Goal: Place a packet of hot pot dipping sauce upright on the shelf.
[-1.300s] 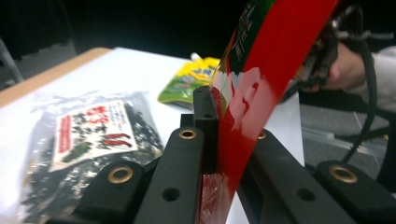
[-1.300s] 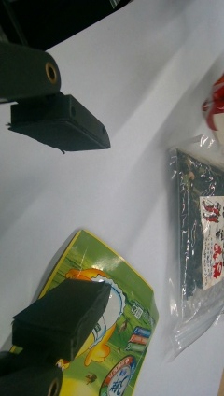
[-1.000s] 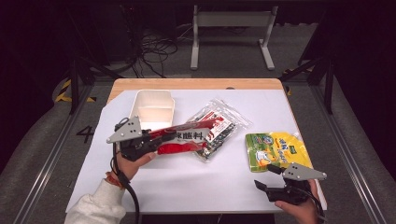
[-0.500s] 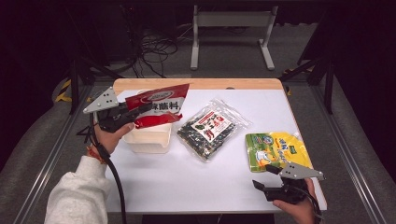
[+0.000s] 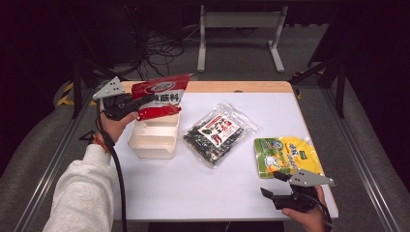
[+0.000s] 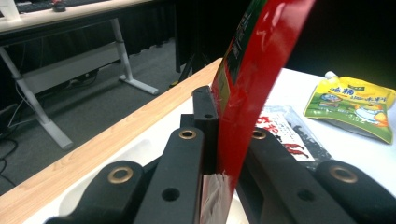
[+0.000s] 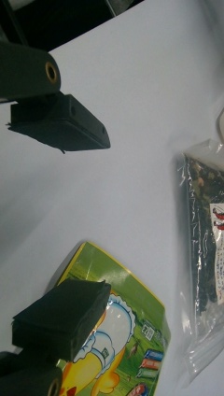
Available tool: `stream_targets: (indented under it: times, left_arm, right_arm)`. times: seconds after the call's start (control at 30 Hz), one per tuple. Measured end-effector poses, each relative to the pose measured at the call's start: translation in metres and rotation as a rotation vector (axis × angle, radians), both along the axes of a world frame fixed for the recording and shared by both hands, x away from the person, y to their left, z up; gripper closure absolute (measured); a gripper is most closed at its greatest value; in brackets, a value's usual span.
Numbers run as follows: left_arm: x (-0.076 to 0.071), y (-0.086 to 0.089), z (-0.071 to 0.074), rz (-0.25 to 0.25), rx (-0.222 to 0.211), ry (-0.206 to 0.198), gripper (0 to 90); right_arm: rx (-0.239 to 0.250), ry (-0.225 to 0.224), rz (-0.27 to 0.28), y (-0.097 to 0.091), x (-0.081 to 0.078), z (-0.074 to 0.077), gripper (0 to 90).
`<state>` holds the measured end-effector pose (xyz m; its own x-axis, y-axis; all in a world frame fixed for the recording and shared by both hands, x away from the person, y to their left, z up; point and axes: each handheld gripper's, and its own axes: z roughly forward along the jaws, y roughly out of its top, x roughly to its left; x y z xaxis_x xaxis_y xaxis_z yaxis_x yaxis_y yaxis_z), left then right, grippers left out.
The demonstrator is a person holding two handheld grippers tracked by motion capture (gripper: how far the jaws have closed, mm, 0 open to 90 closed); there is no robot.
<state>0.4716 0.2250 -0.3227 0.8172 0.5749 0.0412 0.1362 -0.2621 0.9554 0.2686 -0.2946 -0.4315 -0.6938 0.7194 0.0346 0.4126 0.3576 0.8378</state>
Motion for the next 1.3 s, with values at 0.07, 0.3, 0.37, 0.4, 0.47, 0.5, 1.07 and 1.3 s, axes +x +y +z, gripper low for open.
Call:
stream_targets:
  times: [0.07,0.3,0.37,0.4,0.47,0.5,1.07,1.3]
  left_arm:
    - [0.003,0.000,-0.002,0.002,0.000,0.006,89.9]
    - [0.021,-0.002,-0.010,0.008,0.023,0.030,89.9]
    - [0.026,-0.003,-0.013,0.012,0.032,0.038,89.9]
    - [0.029,-0.004,-0.014,0.008,0.033,0.040,89.9]
    - [0.033,-0.005,-0.015,0.014,0.039,0.043,89.9]
    - [0.036,-0.005,-0.016,0.013,0.044,0.044,89.9]
    - [0.072,-0.011,-0.036,0.032,0.058,0.098,89.6]
    - [0.074,-0.006,-0.042,0.051,0.034,0.126,88.5]
  right_arm:
    - [0.003,-0.004,0.000,0.000,-0.001,0.000,25.4]
    - [0.001,-0.033,0.002,0.000,-0.008,0.000,25.4]
    - [-0.001,-0.040,0.009,0.001,-0.011,-0.001,25.4]
    - [-0.008,-0.041,0.011,0.001,-0.013,-0.002,25.4]
    - [-0.014,-0.041,0.008,0.002,-0.015,-0.003,25.4]
    - [-0.013,-0.040,0.006,0.002,-0.016,-0.003,25.4]
    - [-0.018,-0.018,-0.048,-0.006,-0.033,-0.009,25.4]
    - [-0.027,-0.009,-0.037,-0.003,-0.033,-0.010,25.4]
